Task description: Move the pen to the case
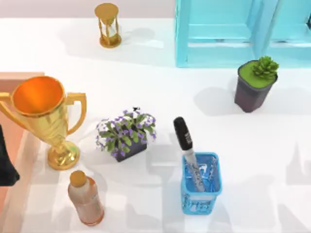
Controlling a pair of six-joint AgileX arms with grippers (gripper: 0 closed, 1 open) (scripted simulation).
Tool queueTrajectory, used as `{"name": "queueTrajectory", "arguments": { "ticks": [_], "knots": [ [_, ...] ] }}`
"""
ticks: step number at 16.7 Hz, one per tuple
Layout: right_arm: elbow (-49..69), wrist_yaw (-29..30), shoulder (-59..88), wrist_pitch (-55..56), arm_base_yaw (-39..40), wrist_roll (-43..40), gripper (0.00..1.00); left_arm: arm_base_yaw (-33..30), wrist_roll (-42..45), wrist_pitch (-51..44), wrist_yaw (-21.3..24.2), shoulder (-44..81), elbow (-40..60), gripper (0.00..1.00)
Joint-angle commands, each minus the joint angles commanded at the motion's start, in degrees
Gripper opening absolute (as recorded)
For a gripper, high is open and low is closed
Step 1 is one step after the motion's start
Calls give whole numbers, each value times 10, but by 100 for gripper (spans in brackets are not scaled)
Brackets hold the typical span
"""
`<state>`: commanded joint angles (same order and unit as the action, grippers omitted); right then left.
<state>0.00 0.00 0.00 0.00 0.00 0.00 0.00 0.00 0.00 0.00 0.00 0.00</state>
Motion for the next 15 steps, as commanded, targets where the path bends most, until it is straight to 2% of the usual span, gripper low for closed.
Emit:
{"name": "queueTrajectory", "arguments": {
  "ticks": [3,5,9,15],
  "knots": [
    [0,0,0,0,0,0,100,-7,-2,4,2,7,8,100],
    [0,0,0,0,0,0,100,-38,-9,17,11,38,38,100],
    [0,0,0,0,0,0,100,-156,-43,55,38,171,126,100],
    [0,0,0,0,0,0,100,-356,-156,107,74,480,214,100]
  ]
}}
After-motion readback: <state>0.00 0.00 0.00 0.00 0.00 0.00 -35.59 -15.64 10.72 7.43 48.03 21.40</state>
